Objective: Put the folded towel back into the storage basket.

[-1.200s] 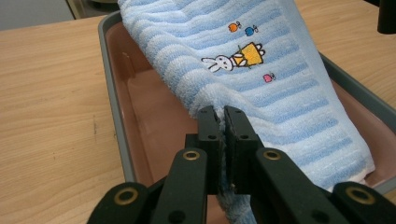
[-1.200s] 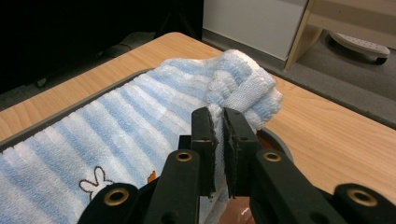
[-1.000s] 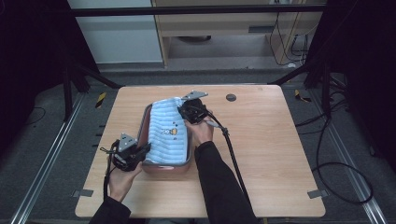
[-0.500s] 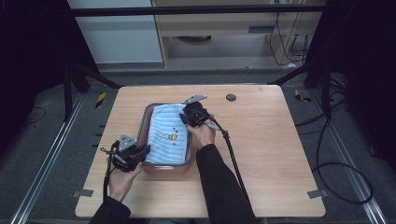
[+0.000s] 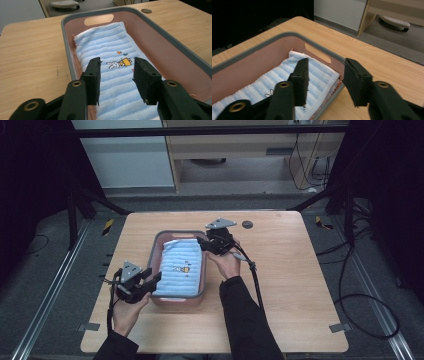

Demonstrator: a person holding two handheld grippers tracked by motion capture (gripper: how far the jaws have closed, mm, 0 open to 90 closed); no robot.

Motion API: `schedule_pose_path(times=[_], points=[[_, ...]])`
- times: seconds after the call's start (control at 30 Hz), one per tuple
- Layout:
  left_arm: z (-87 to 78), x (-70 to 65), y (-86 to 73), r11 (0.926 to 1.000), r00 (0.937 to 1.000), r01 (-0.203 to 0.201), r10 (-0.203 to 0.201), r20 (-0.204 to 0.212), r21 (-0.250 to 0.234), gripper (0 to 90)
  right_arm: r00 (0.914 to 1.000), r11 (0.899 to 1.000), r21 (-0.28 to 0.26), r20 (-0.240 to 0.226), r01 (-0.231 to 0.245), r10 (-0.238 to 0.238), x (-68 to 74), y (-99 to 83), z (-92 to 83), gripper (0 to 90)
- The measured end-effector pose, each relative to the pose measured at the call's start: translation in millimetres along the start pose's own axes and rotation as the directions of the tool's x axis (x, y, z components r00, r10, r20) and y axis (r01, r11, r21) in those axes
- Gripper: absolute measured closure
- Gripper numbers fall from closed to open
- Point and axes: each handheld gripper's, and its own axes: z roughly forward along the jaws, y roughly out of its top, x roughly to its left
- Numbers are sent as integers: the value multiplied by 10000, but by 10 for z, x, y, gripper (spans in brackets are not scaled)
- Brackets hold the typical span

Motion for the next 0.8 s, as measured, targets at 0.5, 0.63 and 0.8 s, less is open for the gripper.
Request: schedule_pose_path(times=[0.5,0.63,0.8], points=[[-87,176,34,9996,9999,86,-84,101,-263,339,9963,9957,-597,434,-715,741,-450,-358,-780,267],[-88,236,15,9995,10000,93,-93,8,-295,313,9930,9931,-650,597,-978,1017,-587,-549,-974,248],[-87,320,-2,9995,9999,92,-96,-137,-294,294,9871,9885,-858,896,-1248,1324,-757,-773,-1222,236]])
